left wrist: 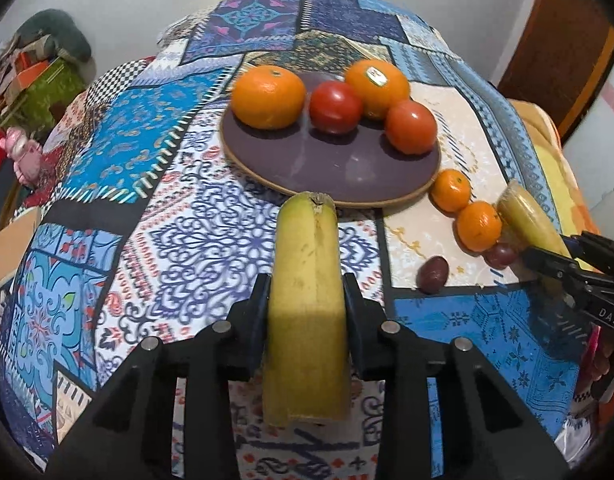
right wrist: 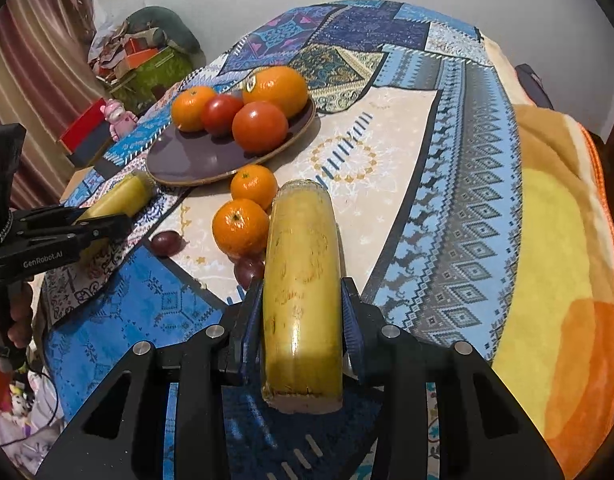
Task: Organize fruits
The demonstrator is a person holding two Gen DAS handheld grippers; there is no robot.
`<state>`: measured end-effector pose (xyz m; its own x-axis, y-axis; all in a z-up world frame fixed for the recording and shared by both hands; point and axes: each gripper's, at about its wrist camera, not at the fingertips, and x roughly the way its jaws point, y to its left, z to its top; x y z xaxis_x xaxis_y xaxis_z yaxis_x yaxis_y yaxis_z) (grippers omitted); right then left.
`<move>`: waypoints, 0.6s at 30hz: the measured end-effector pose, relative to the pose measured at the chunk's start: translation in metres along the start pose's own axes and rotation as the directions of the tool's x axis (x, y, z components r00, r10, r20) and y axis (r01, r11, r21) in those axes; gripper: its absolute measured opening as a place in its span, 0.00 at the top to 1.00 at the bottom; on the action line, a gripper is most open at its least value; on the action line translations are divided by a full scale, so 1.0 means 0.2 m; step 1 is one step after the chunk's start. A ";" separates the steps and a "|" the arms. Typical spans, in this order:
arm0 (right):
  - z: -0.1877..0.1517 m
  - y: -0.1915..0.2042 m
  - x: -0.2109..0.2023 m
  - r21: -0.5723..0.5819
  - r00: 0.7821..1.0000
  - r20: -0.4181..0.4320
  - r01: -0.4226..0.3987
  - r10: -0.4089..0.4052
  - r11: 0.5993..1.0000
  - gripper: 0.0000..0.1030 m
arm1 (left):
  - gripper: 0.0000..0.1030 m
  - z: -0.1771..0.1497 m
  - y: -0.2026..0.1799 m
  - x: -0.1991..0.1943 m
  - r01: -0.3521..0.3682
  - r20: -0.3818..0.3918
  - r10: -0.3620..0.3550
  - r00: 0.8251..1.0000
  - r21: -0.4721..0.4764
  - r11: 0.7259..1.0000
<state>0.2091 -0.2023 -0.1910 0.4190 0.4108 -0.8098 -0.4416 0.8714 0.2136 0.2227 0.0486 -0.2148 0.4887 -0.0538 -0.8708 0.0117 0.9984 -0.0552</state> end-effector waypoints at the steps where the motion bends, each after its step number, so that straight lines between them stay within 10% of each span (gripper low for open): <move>1: 0.01 0.00 -0.01 0.001 1.000 0.010 0.004 -0.004 1.000 0.67 | 0.66 0.00 0.02 -0.01 -0.003 0.007 0.003 1.000 -0.006 1.000; 18: 0.20 0.10 -0.08 -0.041 0.996 0.084 -0.001 0.004 0.999 0.67 | 0.67 0.05 0.10 0.02 -0.005 -0.054 0.007 0.999 0.026 1.000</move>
<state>0.2243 -0.1801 -0.1523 0.4825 0.4357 -0.7598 -0.4742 0.8593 0.1917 0.2343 0.0687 -0.2141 0.4408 -0.0478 -0.8963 0.0317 0.9988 -0.0377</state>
